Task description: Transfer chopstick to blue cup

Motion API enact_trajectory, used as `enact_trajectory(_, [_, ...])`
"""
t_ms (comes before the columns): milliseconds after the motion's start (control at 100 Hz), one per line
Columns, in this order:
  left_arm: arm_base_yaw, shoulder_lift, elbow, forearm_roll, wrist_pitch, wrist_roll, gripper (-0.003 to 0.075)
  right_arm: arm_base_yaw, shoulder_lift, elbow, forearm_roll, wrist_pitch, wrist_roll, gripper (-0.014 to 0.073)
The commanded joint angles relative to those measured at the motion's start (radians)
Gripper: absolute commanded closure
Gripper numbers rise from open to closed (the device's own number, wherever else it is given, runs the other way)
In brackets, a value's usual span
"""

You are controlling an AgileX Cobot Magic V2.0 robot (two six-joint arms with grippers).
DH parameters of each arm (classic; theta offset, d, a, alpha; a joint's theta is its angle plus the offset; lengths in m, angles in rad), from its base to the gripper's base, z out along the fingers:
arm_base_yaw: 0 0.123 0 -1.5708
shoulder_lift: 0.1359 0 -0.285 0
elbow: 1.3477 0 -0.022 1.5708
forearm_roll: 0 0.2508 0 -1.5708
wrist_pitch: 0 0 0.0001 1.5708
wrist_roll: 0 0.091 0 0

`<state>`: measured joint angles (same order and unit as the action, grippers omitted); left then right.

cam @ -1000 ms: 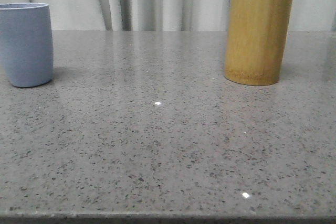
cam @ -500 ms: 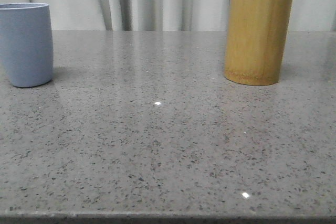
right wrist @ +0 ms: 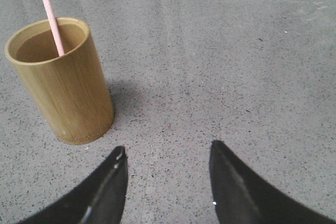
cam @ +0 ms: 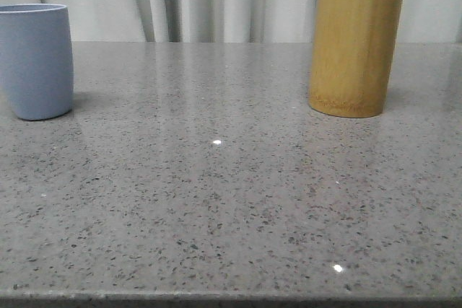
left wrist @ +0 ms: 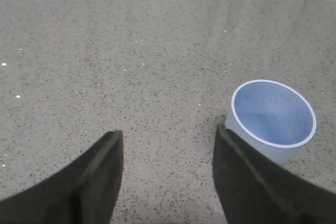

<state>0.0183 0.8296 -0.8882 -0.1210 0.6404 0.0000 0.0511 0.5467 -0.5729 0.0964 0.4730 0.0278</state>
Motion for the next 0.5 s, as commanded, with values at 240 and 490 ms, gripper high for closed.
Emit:
enact_trajectory(240, [-0.066,0.246,-0.233,-0.094,0.064,0.068,0.0288,-0.004,0.01,-0.035,0.003,-0.076,-0.004,0.0213])
enact_trajectory(490, [-0.125,0.443,-0.376,-0.092,0.188,0.072,0.0288,-0.004,0.01,-0.035,0.003,-0.076,-0.004,0.0213])
